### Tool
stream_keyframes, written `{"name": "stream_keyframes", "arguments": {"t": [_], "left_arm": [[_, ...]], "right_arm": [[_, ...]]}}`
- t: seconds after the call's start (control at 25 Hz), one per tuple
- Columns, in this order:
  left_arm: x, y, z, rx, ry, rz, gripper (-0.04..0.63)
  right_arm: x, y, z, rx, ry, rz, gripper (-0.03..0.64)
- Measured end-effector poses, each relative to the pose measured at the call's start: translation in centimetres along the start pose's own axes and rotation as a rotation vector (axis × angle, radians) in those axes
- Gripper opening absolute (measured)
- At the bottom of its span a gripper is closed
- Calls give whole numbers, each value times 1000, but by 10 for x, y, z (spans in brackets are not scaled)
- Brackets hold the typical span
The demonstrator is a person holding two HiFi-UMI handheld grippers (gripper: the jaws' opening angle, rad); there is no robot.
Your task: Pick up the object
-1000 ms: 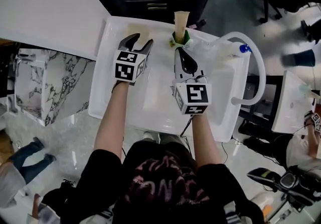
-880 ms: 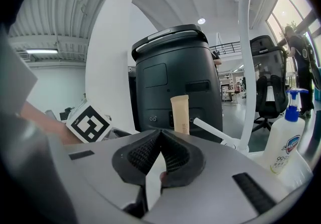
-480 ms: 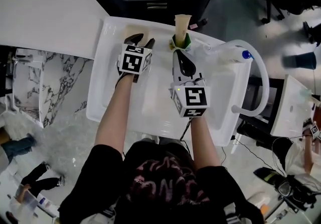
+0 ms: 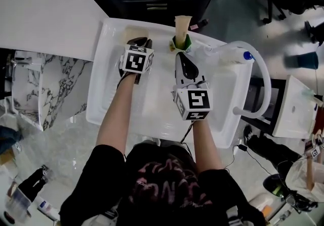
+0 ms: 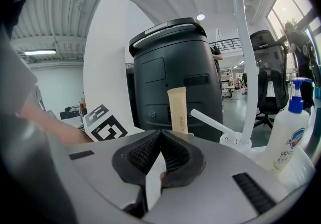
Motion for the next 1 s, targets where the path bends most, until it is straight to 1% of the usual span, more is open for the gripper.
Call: {"name": "stream_keyframes", "arguments": {"t": [0.2,0.32,0.44,0.64,0.84,1.0], "left_arm": [[4,-2,0,-2,2,2,46],[9,-3,1,-16,-2,19,37],[18,-7,2,-13,1,38,31],[37,-12,6,3,7,83,29],[60,-18,12,-3,4,126,29],[86,-28,19,-7,-6,182,28]], "right_arm": [[4,1,0,0,3,-2,15],[5,0,-1,1,0,-3,15],[5,-3,-4,2,-4,5,15],[9,-10,-10,9,-12,17,15],[17,-17,-14,10,-12,32,15],[26,-23,-18,9,-12,46,15]]}}
Point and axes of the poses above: the fingertips, and each gripper's own axes: x backward along the fingers, z to its right, y out of its underside, the point moved 3 cm from there along x, backward along the fingers, and after that the axes turned 6 degrees about z, right-handed, at the moved point
